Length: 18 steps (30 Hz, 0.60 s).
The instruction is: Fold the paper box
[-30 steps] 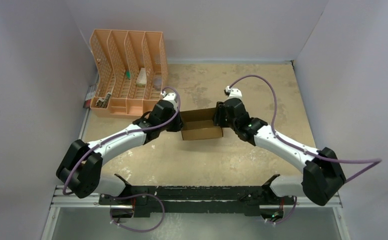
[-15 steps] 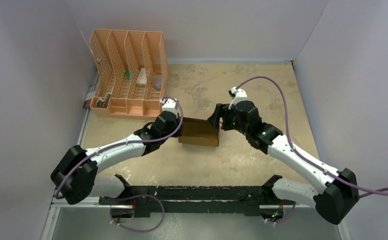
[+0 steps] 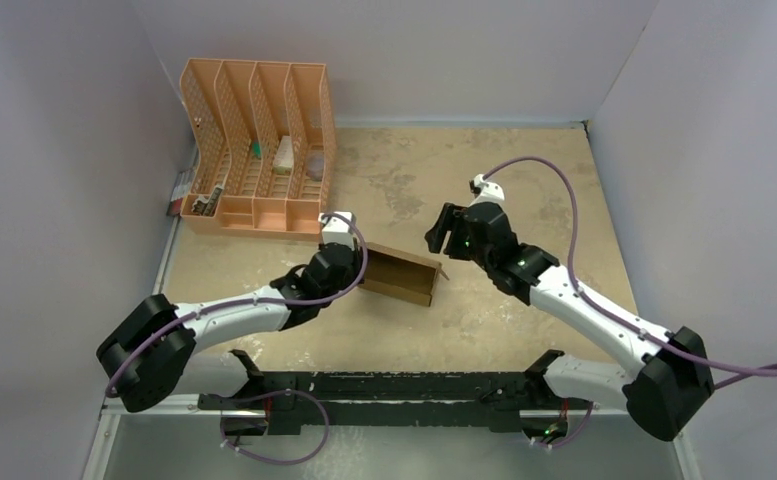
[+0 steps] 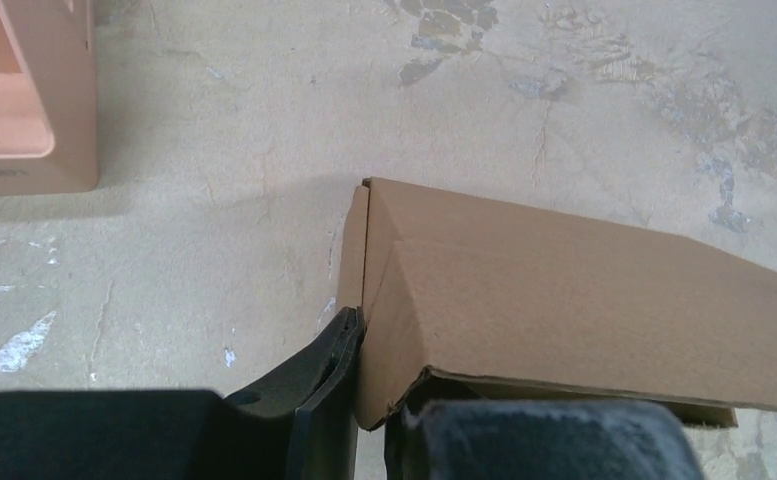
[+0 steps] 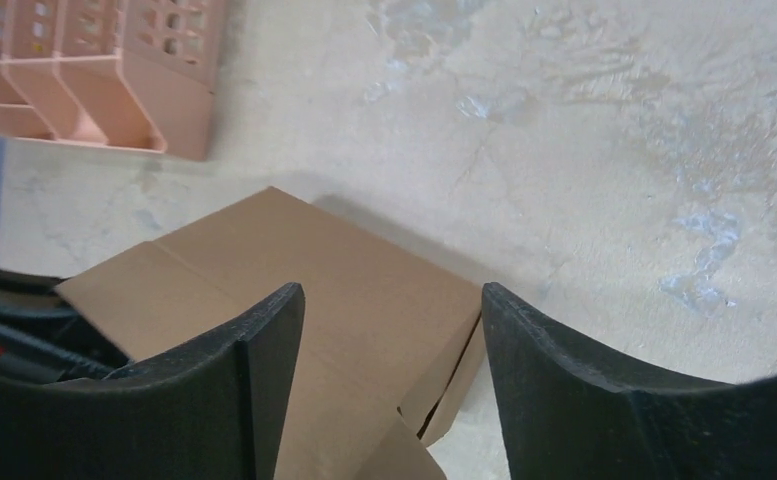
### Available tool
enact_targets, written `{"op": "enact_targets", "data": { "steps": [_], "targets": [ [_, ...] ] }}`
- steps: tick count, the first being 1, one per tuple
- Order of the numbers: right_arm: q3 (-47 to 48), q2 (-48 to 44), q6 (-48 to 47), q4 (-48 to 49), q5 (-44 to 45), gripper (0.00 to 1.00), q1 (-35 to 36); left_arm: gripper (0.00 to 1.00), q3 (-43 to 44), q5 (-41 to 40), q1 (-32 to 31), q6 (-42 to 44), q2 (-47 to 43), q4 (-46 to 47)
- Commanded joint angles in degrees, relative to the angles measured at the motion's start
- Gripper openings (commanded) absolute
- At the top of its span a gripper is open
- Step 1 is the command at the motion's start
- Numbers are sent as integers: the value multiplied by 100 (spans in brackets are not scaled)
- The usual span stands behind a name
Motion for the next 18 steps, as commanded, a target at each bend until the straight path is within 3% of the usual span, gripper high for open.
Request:
{"op": "enact_targets", "data": {
  "steps": [1,8,13,18],
  "targets": [
    [-237,241,158,265,6,66,21,14,-156,-135,-86,284,-100,570],
    [-978,434,-166,897,-639,60,39,40,-144,-11,-93,184,-440,189],
    [-1003,612,-576,909,-640,60,108,53,92,-40,-92,12,-1125,-966],
    [-1011,701,-750,822,-469,60,142,61,486,-52,-81,-199,-2007,-2688]
  ]
}}
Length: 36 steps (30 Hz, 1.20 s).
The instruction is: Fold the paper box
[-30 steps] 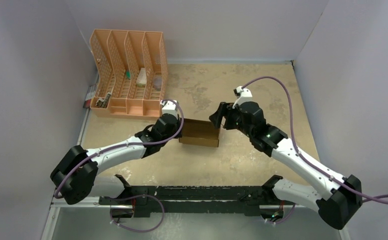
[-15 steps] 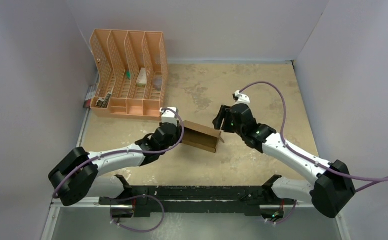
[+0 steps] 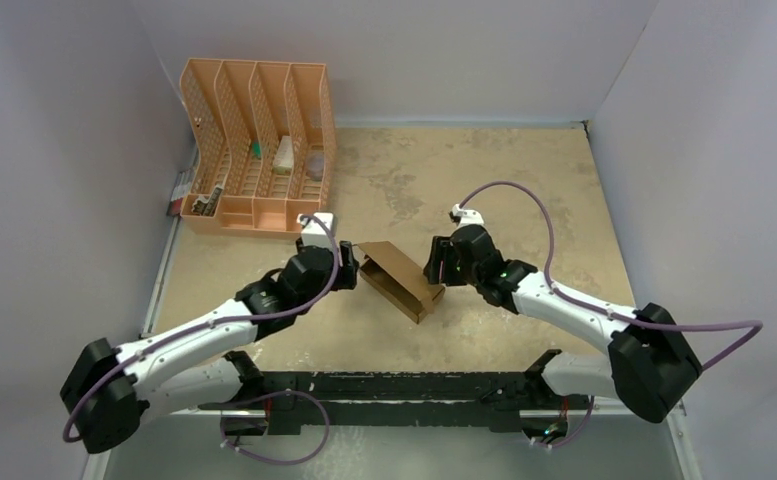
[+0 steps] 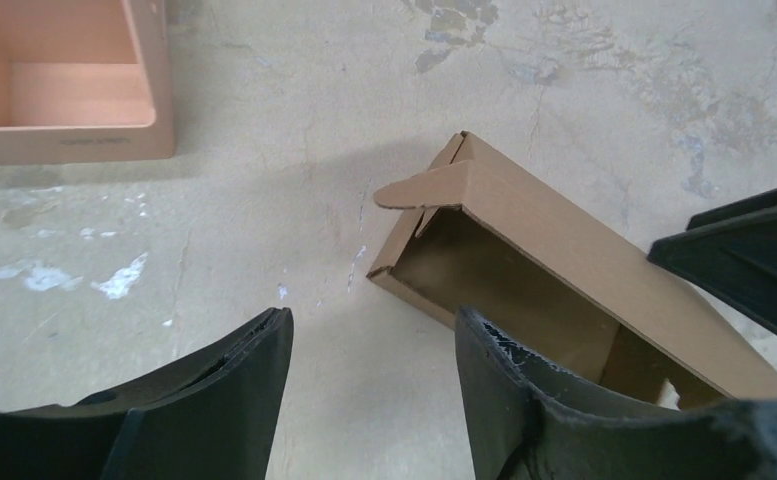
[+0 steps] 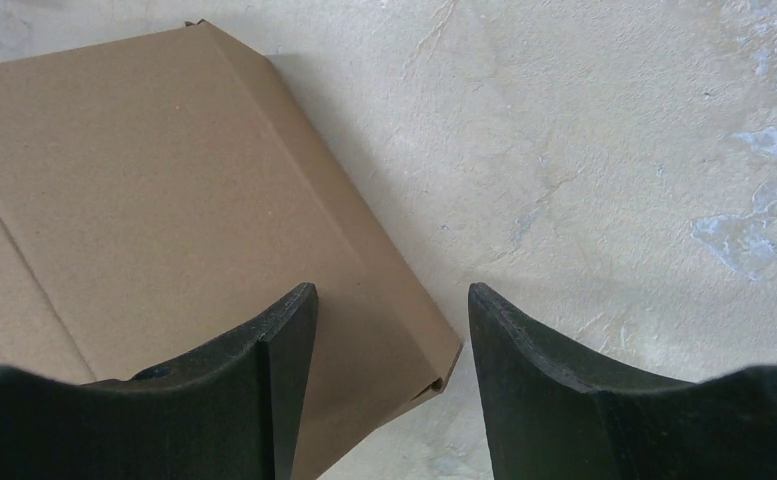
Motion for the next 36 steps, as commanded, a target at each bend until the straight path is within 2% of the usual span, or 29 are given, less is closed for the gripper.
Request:
{"op": "enact_targets", "data": {
  "steps": [1,5,8,13,17,20,25,29,36],
  "targets": [
    [99,-41,-310,135,186,61,34,62,610,-77,-22,-320,-775,-1655],
    [428,-372,-561,-262,346,62,35,71,1196,-404,-15,-714,-1277,-2681],
    [533,-548,-889,-289,327,62,37,79,1684,-436,-15,-977,-1212,-2718],
    [317,-557,-1022,72,-96,63,33,81,2519,-111,-21,-1423,-129,-2328],
    [140,-604,-944,262,-217,63,40,81,2789,-98,-15,-1626,622,-2405],
    [106,-633,-987,230,-213,63,46,81,2621,19,-21,-1761,805,-2540],
    [14,-721,-1044,264,-318,63,46,79,1837,56,-18,-2228,662,-2660],
    [-36,-777,-1016,238,-401,63,41,77,1312,169,18,-2535,617,-2353],
    [-242,-881,-889,251,-519,63,47,68,855,496,90,-2917,1140,-1601]
  ]
}}
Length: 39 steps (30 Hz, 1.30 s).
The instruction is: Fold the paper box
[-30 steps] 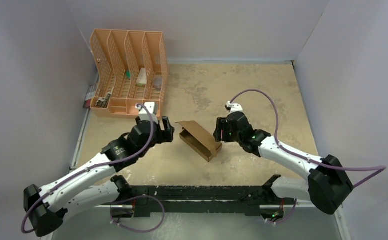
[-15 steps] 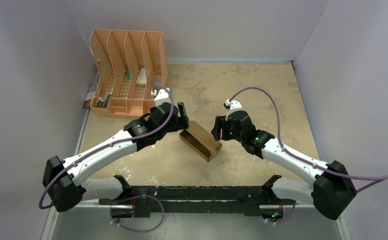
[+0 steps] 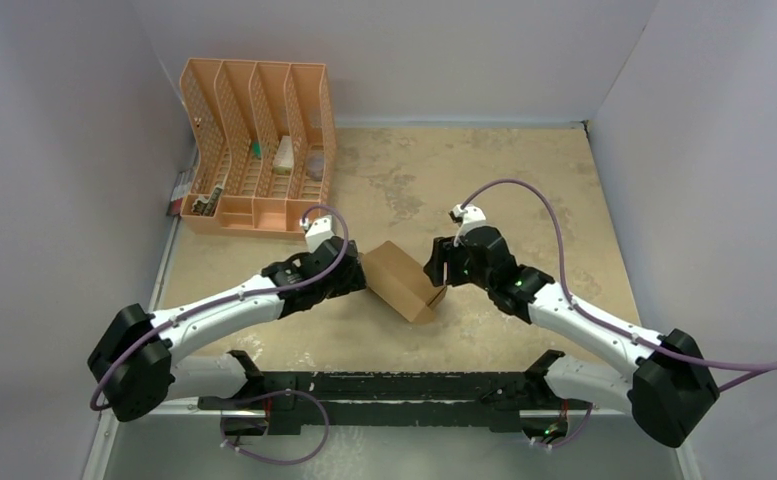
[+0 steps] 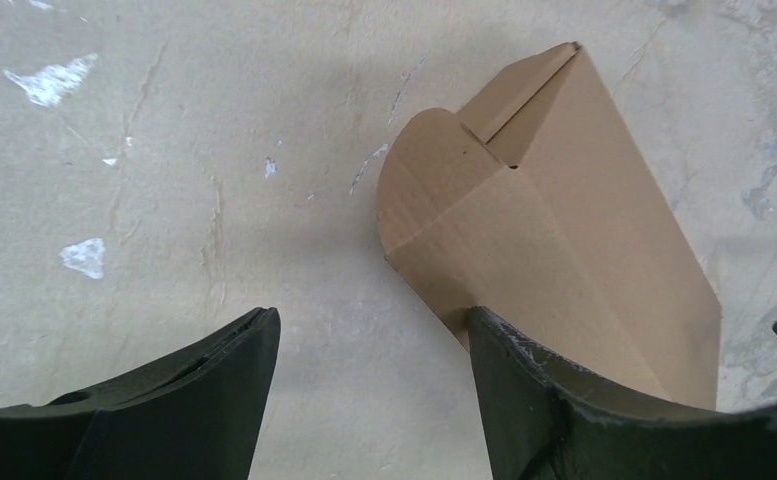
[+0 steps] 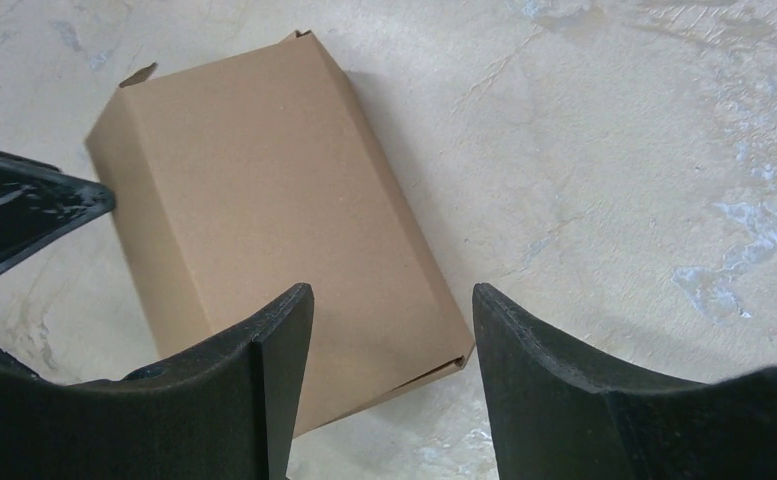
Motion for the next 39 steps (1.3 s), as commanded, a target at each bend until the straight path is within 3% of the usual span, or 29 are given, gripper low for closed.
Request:
{"op": "enact_targets", "data": {
  "steps": [1,7,14,22,29,32,39],
  "targets": [
    [-151,-94,26,170,-234,63,29,66,-340,249,41,-510,261,934],
    [-287,159,3,235,-444,63,35,59,-741,320,72,-977,675,1715],
    [-291,733,-140,503,-607,63,29,58,-906,347,65,-1213,990,2395],
    [533,1729,-1492,916,59,62,19,68,-812,-261,336,-768,-423,1243],
    [1648,2036,-2426,498,367,66,9,74,-148,194,1290,407,-792,665],
    [1720,1697,-2350,169,420,68,9,76,502,514,1523,1236,-268,659],
    [1136,933,-901,-472,344,68,11,76,2326,1497,1785,2928,1699,520]
  ]
}}
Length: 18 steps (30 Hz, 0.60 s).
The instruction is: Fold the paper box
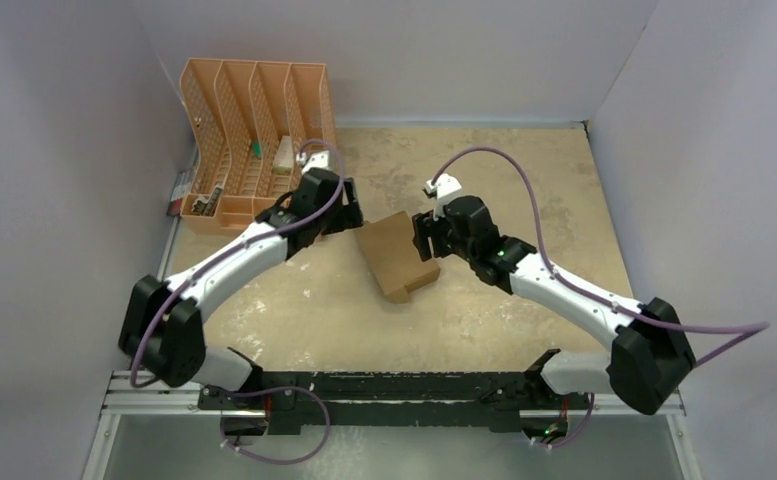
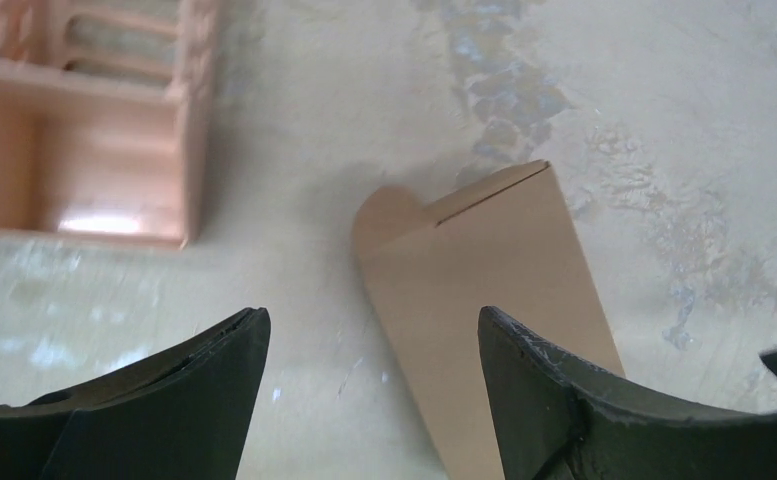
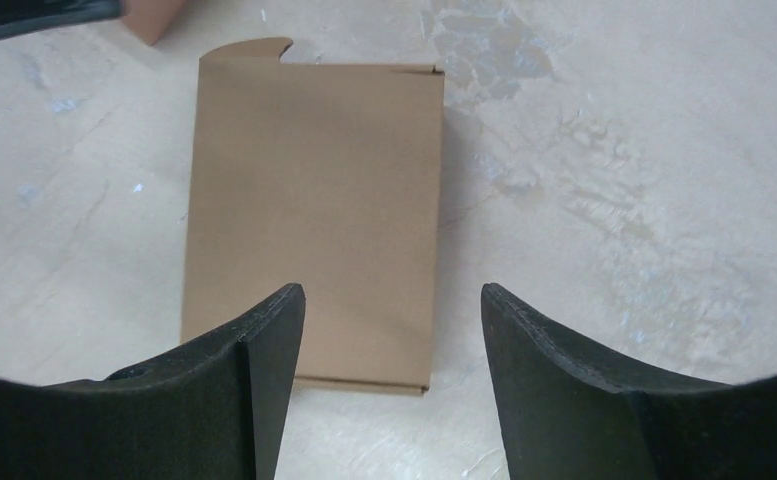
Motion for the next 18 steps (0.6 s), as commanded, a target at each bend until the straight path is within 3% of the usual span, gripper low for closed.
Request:
{"op": "enact_targets", "data": {
  "steps": [1,8,13,18],
  "targets": [
    [-418,-384,1149,-571,25,67,13,76,1156,885,148,1483,1132,-96],
    [-1491,-805,2395,252,-444,63,14,73,2159,1638,165,2204,2516,-285],
    [-1822,-471,2892,914,-525,63,9,67,1883,1794,156,2157,2702,-123],
    [-1536,72,2557,1200,-413,62,-62,63,1246,1790,158,1908,2326,71]
  ]
}}
